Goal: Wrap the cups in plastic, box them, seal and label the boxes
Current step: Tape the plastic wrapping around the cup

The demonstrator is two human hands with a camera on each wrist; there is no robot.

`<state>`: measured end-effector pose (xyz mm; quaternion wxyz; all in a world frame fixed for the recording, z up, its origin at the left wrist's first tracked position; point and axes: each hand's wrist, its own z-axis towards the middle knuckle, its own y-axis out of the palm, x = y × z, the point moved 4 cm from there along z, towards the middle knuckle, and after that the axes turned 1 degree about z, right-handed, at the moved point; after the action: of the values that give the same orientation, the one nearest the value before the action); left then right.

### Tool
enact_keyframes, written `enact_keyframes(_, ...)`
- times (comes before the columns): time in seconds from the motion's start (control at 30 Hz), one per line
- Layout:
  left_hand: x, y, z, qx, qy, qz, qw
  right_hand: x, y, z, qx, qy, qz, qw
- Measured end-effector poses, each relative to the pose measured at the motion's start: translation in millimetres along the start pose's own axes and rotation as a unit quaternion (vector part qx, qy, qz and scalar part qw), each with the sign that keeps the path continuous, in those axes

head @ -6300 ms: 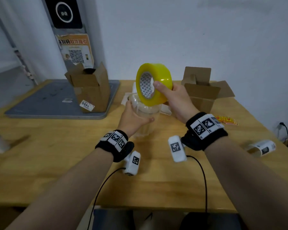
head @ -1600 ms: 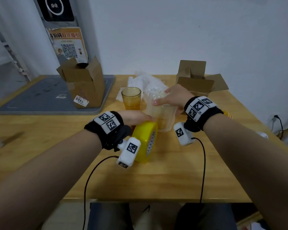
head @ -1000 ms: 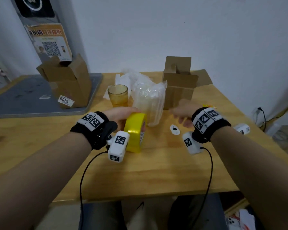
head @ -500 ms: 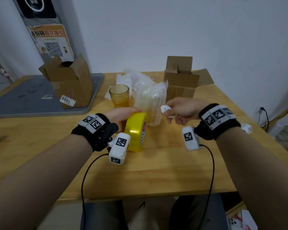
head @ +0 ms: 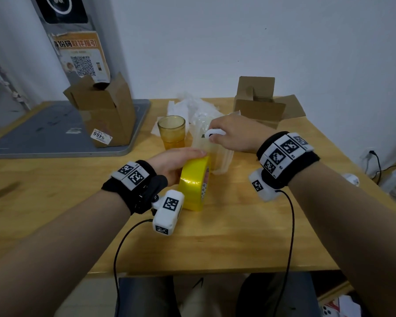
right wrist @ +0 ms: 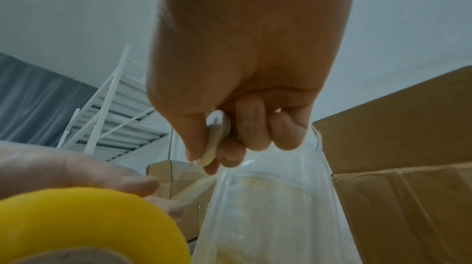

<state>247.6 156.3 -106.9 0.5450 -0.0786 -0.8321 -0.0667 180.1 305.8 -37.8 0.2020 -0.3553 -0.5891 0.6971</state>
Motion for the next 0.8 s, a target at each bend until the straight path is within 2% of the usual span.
enact_keyframes(0.1, -1.6, 0.5, 1.3, 0.003, -0.002, 0.003, 1.0, -2.6, 0.5, 2.0, 0.036, -0.038, 0.018, 0.998)
enact_keyframes(0.2, -2.1, -0.5, 3.2, 0.017, -0.01, 0.0, 1.0, -5.7, 3.9, 6.2, 0.037, -0.045, 0.001, 0.998)
enact_keyframes(0.57, -1.7, -1.3, 9.8, 0.086, -0.013, -0.006, 0.996, -24.4, 6.6, 17.2, 0.029, 0.018, -0.115, 0.993)
enact_keyframes(0.67, -1.0, -0.5, 9.1, 0.103, -0.009, -0.003, 0.995, -29.0, 7.0, 19.2, 0.018, 0.015, -0.148, 0.989)
enact_keyframes(0.8, -0.2, -1.1, 5.9, 0.098, -0.013, 0.001, 0.995, -21.1, 2.9, 18.5, -0.012, -0.002, -0.138, 0.99)
